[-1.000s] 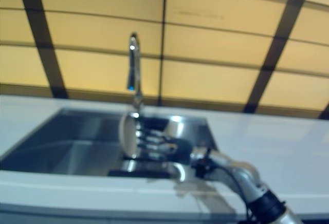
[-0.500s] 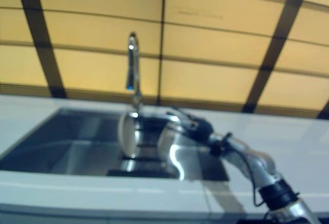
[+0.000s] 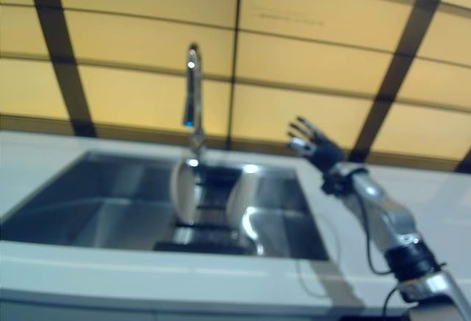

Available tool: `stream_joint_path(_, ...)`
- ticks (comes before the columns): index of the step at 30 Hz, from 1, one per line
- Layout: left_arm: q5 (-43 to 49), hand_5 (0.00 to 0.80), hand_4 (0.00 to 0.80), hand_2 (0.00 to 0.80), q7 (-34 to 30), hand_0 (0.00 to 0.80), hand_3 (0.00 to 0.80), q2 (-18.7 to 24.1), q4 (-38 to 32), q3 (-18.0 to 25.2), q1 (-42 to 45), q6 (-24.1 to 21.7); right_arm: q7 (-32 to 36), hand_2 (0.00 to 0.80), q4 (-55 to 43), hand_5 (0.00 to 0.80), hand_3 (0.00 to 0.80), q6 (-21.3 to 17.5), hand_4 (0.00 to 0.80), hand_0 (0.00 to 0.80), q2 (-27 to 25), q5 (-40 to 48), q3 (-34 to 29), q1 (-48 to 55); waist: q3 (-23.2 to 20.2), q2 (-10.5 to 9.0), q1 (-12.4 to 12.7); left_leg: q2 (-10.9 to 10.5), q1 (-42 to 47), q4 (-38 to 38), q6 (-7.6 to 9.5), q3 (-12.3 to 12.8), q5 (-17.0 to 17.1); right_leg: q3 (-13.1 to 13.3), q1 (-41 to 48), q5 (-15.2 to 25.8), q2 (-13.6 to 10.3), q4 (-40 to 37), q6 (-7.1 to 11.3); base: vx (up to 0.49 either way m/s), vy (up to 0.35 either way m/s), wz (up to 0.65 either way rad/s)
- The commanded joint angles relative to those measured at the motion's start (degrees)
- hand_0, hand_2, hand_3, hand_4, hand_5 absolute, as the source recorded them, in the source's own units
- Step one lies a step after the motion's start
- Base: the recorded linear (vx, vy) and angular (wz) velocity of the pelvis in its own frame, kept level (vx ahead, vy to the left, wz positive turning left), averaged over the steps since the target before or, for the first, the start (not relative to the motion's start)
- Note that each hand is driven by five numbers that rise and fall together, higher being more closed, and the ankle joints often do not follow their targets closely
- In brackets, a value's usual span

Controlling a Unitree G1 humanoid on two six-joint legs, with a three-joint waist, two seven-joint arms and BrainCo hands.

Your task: Take plates into dishwasher

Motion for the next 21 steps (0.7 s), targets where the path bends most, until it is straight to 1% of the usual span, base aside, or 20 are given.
stream_joint_path(1, 2.1, 0.0, 0.0, 0.0, 0.2, 0.0, 0.0, 0.7, 0.9, -0.7, -2.8, 1.8, -2.9, 0.0, 5.0, 0.0, 0.0, -3.8, 0.0, 0.0, -7.2, -13.6, -1.0, -9.2, -0.7, 0.03, 1.6, -1.8, 0.9, 2.3, 1.85, -0.5, -6.0, 0.2, -0.9, -2.1, -1.0, 3.8, 4.2, 0.0, 0.0, 0.0)
stream_joint_path(2, 2.2, 0.0, 0.0, 0.0, 0.2, 0.0, 0.0, 0.7, 0.8, -0.7, -2.9, 1.9, -3.0, 0.0, 5.2, 0.0, 0.0, -3.0, 0.0, 0.0, -7.8, -13.9, -0.6, -9.4, -0.7, 0.01, 1.6, -1.8, 0.9, 2.3, 1.86, -0.5, -5.9, 0.1, -0.9, -2.0, -1.0, 3.8, 4.19, 0.0, 0.0, 0.0)
stream_joint_path(3, 2.1, 0.0, 0.0, 0.0, 0.3, 0.0, 0.0, 0.8, 0.5, -0.8, -3.0, 2.1, -1.4, 0.0, 6.1, 0.0, 0.0, 0.3, 0.0, 0.0, -9.1, -13.5, 0.4, -10.0, -0.5, -0.1, 1.6, -1.9, 0.8, 2.4, 1.87, -0.6, -5.8, 0.2, -0.9, -1.9, -1.0, 3.8, 4.18, 0.0, 0.0, 0.0)
stream_joint_path(4, 2.2, 0.0, 0.0, 0.0, 0.1, 0.0, 0.0, 1.1, 0.3, -0.7, -3.1, 2.3, 0.6, 0.0, 7.1, 0.0, 0.0, 1.7, 0.0, 0.0, -9.9, -13.1, 1.7, -10.2, -0.3, -0.22, 1.7, -1.9, 0.6, 2.4, 1.84, -0.6, -5.8, 0.0, -1.0, -1.9, -1.1, 3.8, 4.15, 0.0, 0.0, 0.0)
stream_joint_path(6, 2.3, 0.0, 0.0, 0.0, 0.1, 0.0, 0.0, 1.1, 0.2, -0.7, -3.2, 2.3, 0.9, 0.0, 7.2, 0.0, 0.0, 2.2, 0.0, 0.0, -9.9, -13.1, 1.9, -10.3, -0.2, -0.21, 1.6, -1.9, 0.6, 2.5, 1.83, -0.6, -5.8, 0.0, -1.0, -1.9, -1.1, 3.8, 4.15, 0.0, 0.0, 0.0)
stream_joint_path(7, 2.4, 0.0, 0.0, 0.0, -0.1, 0.0, 0.0, 1.3, 0.1, -0.7, -3.4, 2.5, 1.1, 0.0, 7.6, 0.0, 0.0, 3.8, 0.0, 0.0, -10.0, -12.7, 2.6, -10.3, -0.1, -0.22, 1.7, -1.8, 0.5, 2.5, 1.83, -0.5, -5.8, -0.1, -1.1, -1.8, -1.2, 3.8, 4.15, 0.0, 0.0, 0.0)
stream_joint_path(11, 2.4, 0.0, 0.0, 0.0, -0.5, 0.0, 0.0, 1.8, 0.0, -0.9, -4.3, 2.8, 5.2, 0.0, 10.3, 0.0, 0.0, 10.6, 0.0, 0.0, -8.5, -10.1, 5.8, -11.8, 0.5, -0.31, 1.9, -1.9, 0.4, 2.4, 1.81, -0.5, -5.6, -0.4, -1.2, -1.7, -1.3, 3.8, 4.03, 0.0, 0.0, 0.0)
stream_joint_path(14, 2.5, 0.0, 0.0, 0.0, -0.7, 0.0, 0.0, 2.1, -0.2, -1.1, -4.8, 3.2, 7.6, 0.0, 12.4, 0.0, 0.0, 13.9, 0.0, 0.0, -7.2, -8.2, 7.8, -12.7, 0.8, -0.45, 2.2, -1.8, 0.2, 2.5, 1.76, -0.5, -5.6, -0.8, -1.3, -1.7, -1.4, 3.9, 3.98, 0.0, 0.0, 0.0)
stream_joint_path(19, 2.5, 0.0, 0.0, 0.0, -0.8, 0.0, 0.0, 2.3, -0.3, -1.1, -4.9, 3.2, 8.4, 0.0, 13.1, 0.0, 0.0, 14.9, 0.0, 0.0, -6.2, -7.7, 8.5, -13.0, 1.0, -0.46, 2.4, -1.8, 0.1, 2.6, 1.73, -0.5, -5.5, -1.0, -1.4, -1.7, -1.5, 4.0, 4.01, 0.0, 0.0, 0.0)
stream_joint_path(20, 2.6, 0.0, 0.0, 0.0, -0.9, 0.0, 0.0, 2.4, -0.3, -1.2, -4.8, 3.1, 9.1, 0.0, 13.4, 0.0, 0.0, 14.1, 0.0, 0.0, -5.9, -8.5, 9.0, -13.2, 1.1, -0.5, 2.5, -1.8, 0.1, 2.5, 1.73, -0.5, -5.5, -1.0, -1.5, -1.7, -1.5, 4.0, 4.02, 0.009, 0.001, 0.04)
stream_joint_path(21, 2.9, 0.0, 0.0, 0.0, -1.0, 0.0, 0.0, 2.5, -0.5, -1.0, -4.8, 3.2, 9.1, 0.0, 12.8, 0.0, 0.0, 11.8, 0.0, 0.0, -5.7, -13.3, 9.9, -13.7, 1.1, -0.54, 2.6, -1.8, -0.1, 2.6, 1.73, -0.5, -5.5, -1.0, -1.6, -1.6, -1.5, 4.0, 4.07, 0.016, 0.005, 0.04)
